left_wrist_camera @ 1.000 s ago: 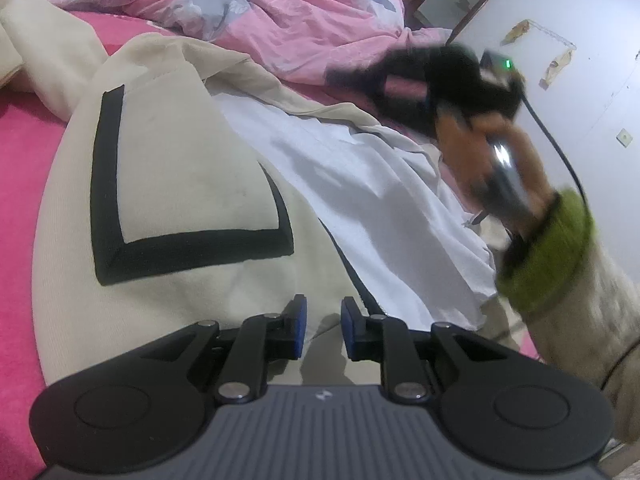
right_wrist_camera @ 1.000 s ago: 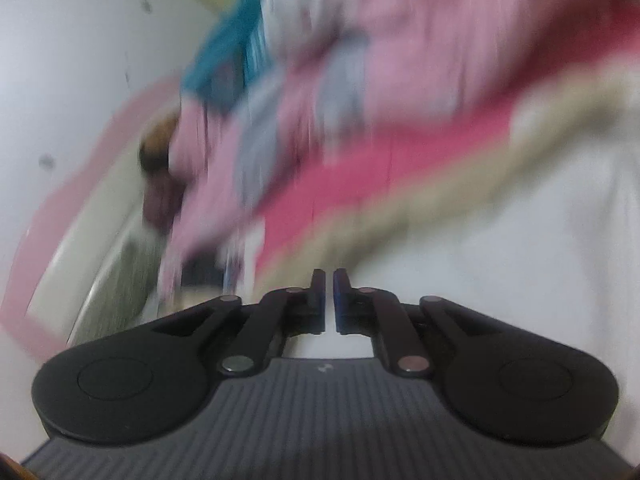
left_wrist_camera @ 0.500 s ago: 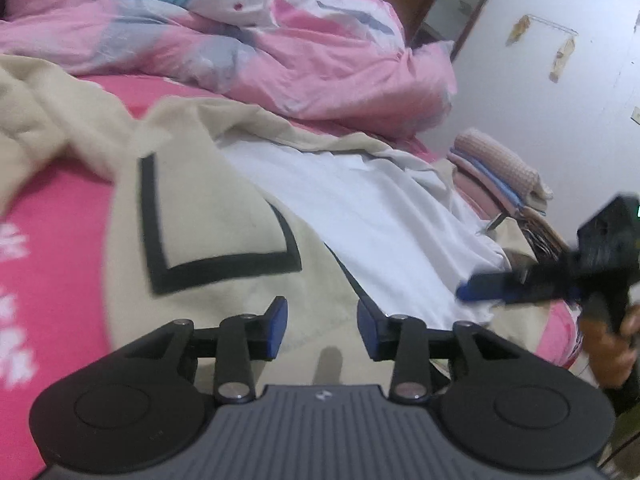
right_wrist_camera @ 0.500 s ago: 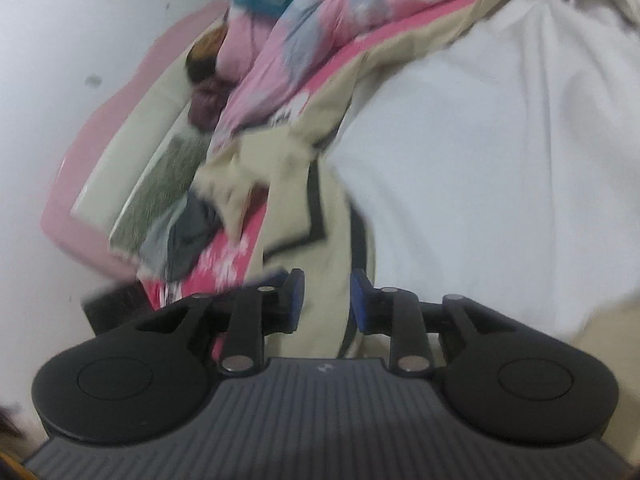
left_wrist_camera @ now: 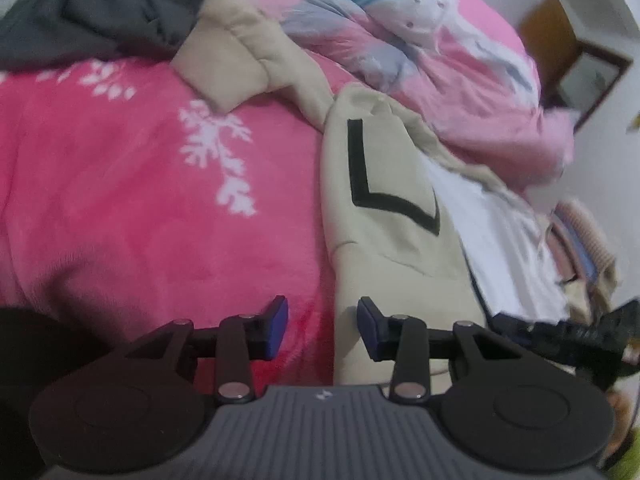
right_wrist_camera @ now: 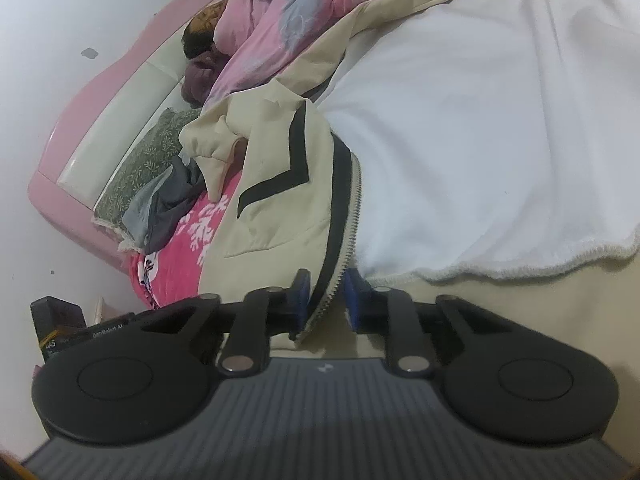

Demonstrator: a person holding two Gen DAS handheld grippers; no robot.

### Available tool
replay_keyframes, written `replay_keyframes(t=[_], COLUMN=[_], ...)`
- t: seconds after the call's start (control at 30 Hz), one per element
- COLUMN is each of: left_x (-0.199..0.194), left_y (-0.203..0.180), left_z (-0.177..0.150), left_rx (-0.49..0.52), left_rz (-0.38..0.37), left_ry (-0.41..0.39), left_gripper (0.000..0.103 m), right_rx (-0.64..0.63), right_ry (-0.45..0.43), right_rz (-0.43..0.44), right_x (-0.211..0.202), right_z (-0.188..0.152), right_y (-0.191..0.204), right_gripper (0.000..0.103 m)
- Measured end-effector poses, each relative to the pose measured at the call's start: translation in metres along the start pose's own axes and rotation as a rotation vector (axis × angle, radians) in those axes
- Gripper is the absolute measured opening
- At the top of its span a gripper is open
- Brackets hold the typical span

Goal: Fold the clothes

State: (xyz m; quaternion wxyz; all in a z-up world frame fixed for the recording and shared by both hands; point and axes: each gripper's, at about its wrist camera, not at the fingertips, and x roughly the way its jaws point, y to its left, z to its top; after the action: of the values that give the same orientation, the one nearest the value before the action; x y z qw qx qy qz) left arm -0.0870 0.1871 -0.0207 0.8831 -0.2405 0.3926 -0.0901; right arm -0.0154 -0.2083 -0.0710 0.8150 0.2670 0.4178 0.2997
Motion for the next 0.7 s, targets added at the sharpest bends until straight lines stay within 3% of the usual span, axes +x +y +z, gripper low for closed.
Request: replay_keyframes(t=[0.1,0.3,0.43,0.7], left_x=[-0.002,0.007,0.016,0.023], left_y=[0.007,0.006,0.003,-0.011], left_z=[-0.002,-0.011,-0.016,-0.022], left_rx=[-0.011,-0.002,0.004,0.07], left_rz=[-0.036,-0.113,-0.167,-0.173], left_ry=[0.0,0.017,0.03,0.051], left_gripper=[0.039,0.04,0.041,0.038], right_rx=[0.003,-0.005,0.04,0.099], right_ry=[-0.01,-0.11,-0.125,-0.137], right_rz=[0.006,-0.026,-0.101,-0.124], right_x=[0.0,-0.034,-0.049,-0.05], right_z=[-0.004,-0.009,-0.016,-0.028], right_y=[0.0,0.006,-0.006,-0.013], right_gripper=[0.005,0.004,0.004,0.003])
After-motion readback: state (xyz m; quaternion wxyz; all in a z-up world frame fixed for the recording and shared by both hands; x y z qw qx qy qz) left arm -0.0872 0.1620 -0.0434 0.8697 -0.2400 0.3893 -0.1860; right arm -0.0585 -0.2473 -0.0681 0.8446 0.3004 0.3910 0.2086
